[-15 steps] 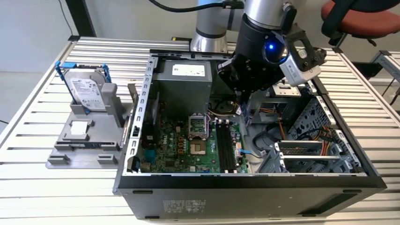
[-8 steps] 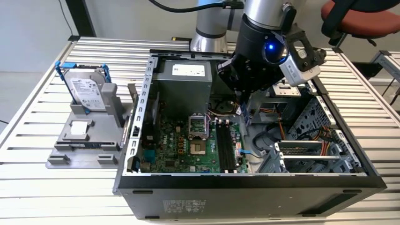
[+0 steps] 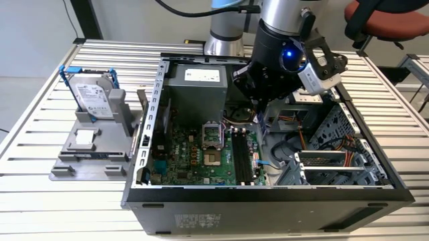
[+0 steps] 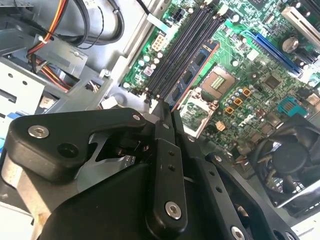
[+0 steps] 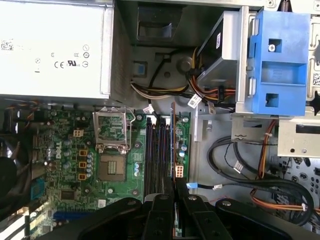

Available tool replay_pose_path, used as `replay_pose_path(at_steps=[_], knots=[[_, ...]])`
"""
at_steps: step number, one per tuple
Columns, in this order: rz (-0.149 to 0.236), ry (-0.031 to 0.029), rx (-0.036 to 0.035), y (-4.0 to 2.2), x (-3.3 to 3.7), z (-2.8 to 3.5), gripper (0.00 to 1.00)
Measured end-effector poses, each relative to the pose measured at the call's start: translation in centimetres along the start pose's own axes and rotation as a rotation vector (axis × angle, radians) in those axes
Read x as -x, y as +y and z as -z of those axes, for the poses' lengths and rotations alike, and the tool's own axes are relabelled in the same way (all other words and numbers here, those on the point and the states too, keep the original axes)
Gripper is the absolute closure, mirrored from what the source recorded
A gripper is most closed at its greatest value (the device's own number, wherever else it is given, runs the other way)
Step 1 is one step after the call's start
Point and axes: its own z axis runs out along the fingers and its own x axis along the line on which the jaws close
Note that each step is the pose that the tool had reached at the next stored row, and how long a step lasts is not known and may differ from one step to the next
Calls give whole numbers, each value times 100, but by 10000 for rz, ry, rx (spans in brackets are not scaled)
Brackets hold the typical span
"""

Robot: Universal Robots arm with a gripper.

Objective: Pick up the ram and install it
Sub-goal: 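Insert the ram into the slot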

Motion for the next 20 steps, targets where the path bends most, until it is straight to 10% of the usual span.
replay_pose_path(at_steps=[20], knots=[[-605,-41,-34,-2,-11,-245,100]])
